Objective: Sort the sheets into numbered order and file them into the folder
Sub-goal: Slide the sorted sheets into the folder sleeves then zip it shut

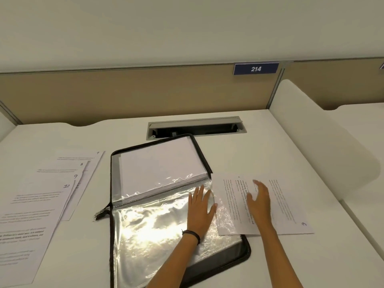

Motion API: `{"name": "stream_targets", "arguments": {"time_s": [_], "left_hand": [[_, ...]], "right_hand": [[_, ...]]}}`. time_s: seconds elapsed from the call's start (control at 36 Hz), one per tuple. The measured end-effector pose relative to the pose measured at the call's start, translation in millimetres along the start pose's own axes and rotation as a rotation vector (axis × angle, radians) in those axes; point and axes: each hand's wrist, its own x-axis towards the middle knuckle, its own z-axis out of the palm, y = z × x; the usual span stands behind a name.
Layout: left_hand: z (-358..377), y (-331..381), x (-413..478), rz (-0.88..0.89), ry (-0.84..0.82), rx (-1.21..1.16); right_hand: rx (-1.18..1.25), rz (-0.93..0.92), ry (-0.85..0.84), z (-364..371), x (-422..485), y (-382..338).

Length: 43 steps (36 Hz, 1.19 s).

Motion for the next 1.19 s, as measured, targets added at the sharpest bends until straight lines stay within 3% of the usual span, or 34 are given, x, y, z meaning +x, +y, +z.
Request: {"name": "stream_targets", "arguments": {"time_s": [0.25, 0.56, 1.19], "left_hand": [[-1, -8, 20, -0.026, -0.029, -0.029], [-3, -7, 26, 0.002, -0.046, -0.115], [14, -10, 24, -0.017, 0.062, -0.118]], "right_hand": [[-0.028, -0.102, -0.323, 25, 47, -28], [-0.274, -0.182, -0.642, 59, 90, -36], [-0.341, -0.156, -0.764, 59, 103, -51]]}}
